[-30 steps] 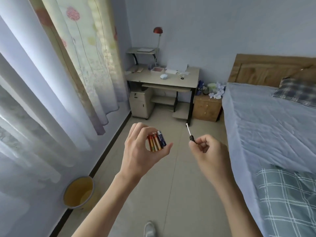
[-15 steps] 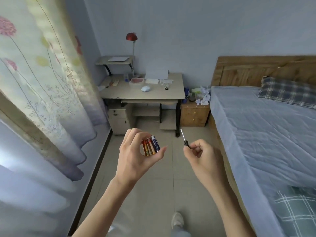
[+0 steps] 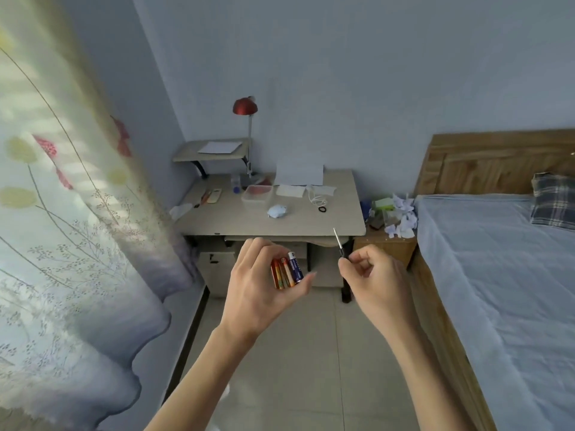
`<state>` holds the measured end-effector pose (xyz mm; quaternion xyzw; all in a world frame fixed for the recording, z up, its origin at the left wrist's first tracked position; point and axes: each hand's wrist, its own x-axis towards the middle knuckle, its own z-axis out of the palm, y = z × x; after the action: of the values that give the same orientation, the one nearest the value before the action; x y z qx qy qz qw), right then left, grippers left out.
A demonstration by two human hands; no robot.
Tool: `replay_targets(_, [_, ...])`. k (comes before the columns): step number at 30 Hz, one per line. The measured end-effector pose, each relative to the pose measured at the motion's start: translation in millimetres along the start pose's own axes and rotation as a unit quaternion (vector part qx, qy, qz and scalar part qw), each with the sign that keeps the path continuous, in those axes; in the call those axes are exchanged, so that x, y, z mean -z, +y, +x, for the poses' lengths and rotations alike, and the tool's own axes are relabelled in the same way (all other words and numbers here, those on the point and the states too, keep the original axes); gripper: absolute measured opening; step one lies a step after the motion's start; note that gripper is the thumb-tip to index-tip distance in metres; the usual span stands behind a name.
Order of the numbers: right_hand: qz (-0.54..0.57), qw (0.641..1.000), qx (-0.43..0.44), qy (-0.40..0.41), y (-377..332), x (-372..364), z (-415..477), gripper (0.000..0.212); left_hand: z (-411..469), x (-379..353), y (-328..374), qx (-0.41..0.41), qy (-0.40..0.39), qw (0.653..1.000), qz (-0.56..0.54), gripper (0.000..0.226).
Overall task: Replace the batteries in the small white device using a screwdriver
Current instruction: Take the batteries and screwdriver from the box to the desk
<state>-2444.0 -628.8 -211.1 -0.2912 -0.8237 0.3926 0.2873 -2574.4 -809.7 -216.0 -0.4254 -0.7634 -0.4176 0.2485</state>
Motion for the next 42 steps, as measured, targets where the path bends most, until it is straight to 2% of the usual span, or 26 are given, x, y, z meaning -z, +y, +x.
replay_targets(7, [-0.015, 0.999, -0.021, -0.023, 17, -66, 108, 0.015, 73, -55, -95, 0.030, -0.026, 0.999, -0.017, 0.053])
replay_targets(15, [-0.040, 0.998, -0.030, 0.026, 22, -148, 248, 0.015, 181, -132, -227, 0.034, -0.046, 0.997, -0.050, 0.051])
replay_targets(21, [-0.040, 0.996, -0.060, 0.051, 23, -187, 337, 0.014, 251, -187, -299, 0.034, -0.047, 0.995, -0.082, 0.046])
replay_targets(25, [-0.034, 0.993, -0.104, 0.036, 48, -203, 375, 0.014, 270, -235, -332, 0.064, -0.059, 0.992, -0.093, 0.046])
replay_targets(30, [-0.045, 0.992, -0.120, 0.020, 89, -213, 439, 0.016, 287, -300, -367, 0.114, -0.060, 0.988, -0.081, 0.047])
replay_targets(35, [-0.075, 0.990, -0.123, 0.005, 142, -228, 503, 0.015, 306, -374, -397, 0.192, -0.027, 0.980, -0.037, 0.052])
replay_targets(42, [-0.071, 0.988, -0.138, 0.001, 208, -265, 549, 0.016, 311, -472, -433, 0.292, 0.000, 0.956, 0.015, 0.053])
